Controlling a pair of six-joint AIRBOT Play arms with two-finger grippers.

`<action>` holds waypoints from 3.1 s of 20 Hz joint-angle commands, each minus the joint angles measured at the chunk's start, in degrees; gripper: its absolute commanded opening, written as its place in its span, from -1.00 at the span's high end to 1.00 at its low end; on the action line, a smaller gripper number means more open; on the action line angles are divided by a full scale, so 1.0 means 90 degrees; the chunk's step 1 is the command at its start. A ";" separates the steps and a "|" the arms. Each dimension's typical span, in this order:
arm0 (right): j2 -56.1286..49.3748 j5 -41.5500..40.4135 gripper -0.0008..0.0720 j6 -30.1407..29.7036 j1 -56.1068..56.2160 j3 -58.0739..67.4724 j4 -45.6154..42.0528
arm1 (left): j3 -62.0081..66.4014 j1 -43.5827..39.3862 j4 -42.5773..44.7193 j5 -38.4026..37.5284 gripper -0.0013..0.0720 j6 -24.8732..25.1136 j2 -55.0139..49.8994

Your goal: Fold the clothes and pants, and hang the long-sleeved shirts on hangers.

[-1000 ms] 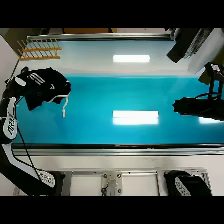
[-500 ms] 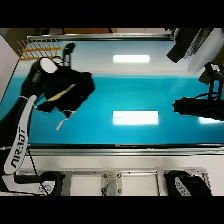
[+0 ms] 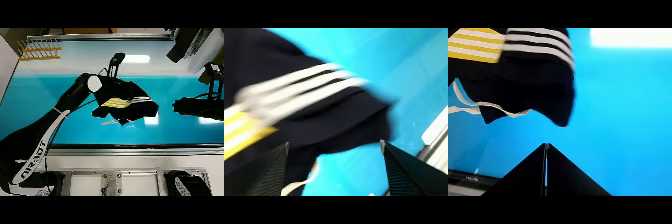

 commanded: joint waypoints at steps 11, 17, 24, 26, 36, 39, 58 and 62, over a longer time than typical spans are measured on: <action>-0.0002 0.0000 0.94 0.0000 0.0005 0.0002 0.0000 | -0.2225 0.3538 -0.0607 -0.1241 -0.74 0.1061 -0.0129; -0.0002 0.0002 0.94 0.0002 0.0005 0.0002 0.0002 | -0.2324 0.2754 -0.1785 -0.1632 -0.74 0.1790 -0.0738; -0.0002 0.0002 0.94 0.0002 0.0005 0.0005 0.0002 | -0.2373 0.1659 -0.1644 -0.1729 -0.74 0.1758 -0.0750; -0.0002 0.0000 0.94 0.0002 0.0005 0.0005 0.0002 | -0.2373 0.1472 -0.1647 -0.1729 -0.74 0.1705 -0.0750; -0.0002 0.0000 0.94 0.0000 0.0005 0.0005 0.0000 | -0.2373 0.1171 -0.1642 -0.0704 -0.28 0.0896 -0.0750; -0.0002 0.0000 0.94 0.0002 0.0005 0.0005 0.0000 | -0.2370 0.1443 -0.1639 -0.0612 0.94 0.0884 -0.0726; -0.0488 -0.0287 -0.93 0.0092 -0.0245 -0.0304 -0.0692 | -0.2373 0.3230 -0.1617 -0.1540 0.94 0.1219 0.1001; -0.1450 -0.0782 -0.93 -0.0168 -0.0559 -0.1384 -0.0617 | -0.2370 0.3232 -0.1615 -0.1537 0.94 0.1219 0.1001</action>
